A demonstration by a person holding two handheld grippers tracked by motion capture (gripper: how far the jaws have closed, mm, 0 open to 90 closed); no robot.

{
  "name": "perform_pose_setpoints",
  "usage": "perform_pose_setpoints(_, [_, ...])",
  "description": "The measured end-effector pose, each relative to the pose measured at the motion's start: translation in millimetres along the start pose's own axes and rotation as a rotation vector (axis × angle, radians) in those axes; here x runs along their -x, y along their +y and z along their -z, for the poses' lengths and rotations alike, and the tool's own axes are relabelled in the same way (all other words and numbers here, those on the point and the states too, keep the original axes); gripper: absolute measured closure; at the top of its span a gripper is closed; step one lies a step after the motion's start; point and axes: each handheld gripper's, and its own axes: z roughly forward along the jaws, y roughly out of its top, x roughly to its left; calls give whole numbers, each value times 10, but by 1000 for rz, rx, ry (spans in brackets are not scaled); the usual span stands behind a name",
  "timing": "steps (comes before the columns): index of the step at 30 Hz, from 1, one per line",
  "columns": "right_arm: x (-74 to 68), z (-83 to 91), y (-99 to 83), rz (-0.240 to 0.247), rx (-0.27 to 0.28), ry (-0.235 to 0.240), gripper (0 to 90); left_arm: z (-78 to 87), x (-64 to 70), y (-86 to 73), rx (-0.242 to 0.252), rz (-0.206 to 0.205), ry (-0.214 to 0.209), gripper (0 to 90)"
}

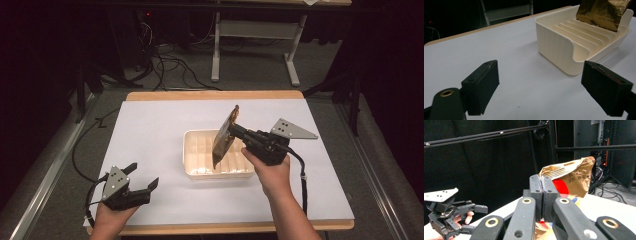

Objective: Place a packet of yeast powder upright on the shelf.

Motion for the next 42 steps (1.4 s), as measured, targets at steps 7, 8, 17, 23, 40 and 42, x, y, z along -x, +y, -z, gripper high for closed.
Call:
perform_pose_setpoints(7, [12, -162, -60, -6, -14, 26, 900, 71, -27, -47, -10, 13, 23, 151])
perform_pose_setpoints(8, [18, -179, -70, -10, -17, 29, 900, 86, -25, -51, -8, 14, 28, 151])
perform_pose_setpoints(17, [74, -263, -89, -18, -32, 29, 900, 151, -40, -74, -6, 17, 43, 150])
perform_pose_setpoints(23, [114, -267, -88, -9, -45, 22, 900, 130, -30, -79, -17, 5, 37, 150])
perform_pose_setpoints(40, [155, -386, -125, 0, -86, 4, 900, 126, -30, -86, -17, 12, 29, 150])
perform_pose_setpoints(42, [156, -394, -130, 4, -93, -1, 900, 125, -32, -88, -17, 13, 28, 150])
